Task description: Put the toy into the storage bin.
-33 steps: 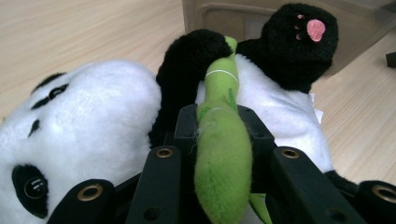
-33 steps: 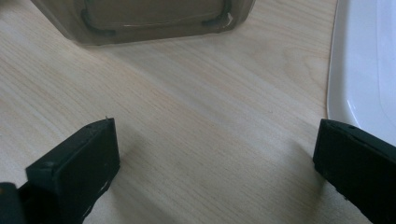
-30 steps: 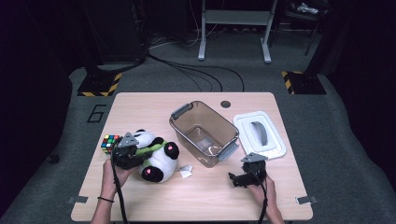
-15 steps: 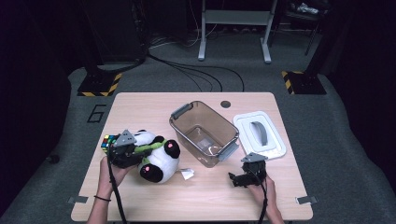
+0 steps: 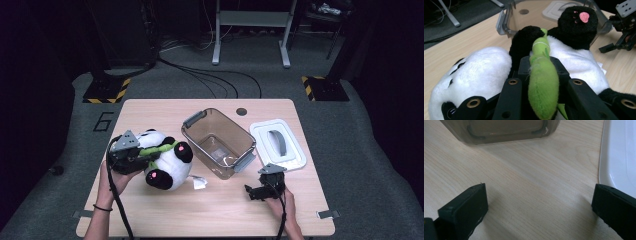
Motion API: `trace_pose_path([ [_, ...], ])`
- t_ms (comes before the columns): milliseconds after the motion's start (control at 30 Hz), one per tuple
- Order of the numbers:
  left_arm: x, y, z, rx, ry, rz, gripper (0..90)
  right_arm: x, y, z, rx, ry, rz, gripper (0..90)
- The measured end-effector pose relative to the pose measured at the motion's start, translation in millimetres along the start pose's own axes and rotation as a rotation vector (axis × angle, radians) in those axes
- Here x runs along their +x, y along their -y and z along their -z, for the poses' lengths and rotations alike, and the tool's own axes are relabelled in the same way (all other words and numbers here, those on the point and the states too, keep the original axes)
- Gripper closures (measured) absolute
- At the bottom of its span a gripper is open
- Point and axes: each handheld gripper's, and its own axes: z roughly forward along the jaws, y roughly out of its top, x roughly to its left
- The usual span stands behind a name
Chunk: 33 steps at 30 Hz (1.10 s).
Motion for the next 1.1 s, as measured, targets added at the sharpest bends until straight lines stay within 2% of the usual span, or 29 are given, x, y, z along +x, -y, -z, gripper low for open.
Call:
trace_pose_path([
  [167, 0.4, -9.2, 2.7, -0.003, 0.003, -0.015, 74.6, 0.0, 0.0, 0.0, 0.000, 0.000, 0.001, 0.0],
  [400, 4.3, -20.3, 7.0, -0.020, 0.003, -0.012, 74.6, -0.4, 0.0, -0.2, -0.003, 0.000, 0.005, 0.0],
  [967, 6.3, -66.7, 4.8, -0.050, 0.021, -0.070, 74.6, -0.3, 0.1, -0.1, -0.001, 0.002, 0.004, 0.0],
  [1100, 5.5, -74.5, 2.7, -0.061, 0.025, -0.077, 74.5, -1.4, 0.2, -0.1, -0.002, 0.002, 0.019, 0.0],
])
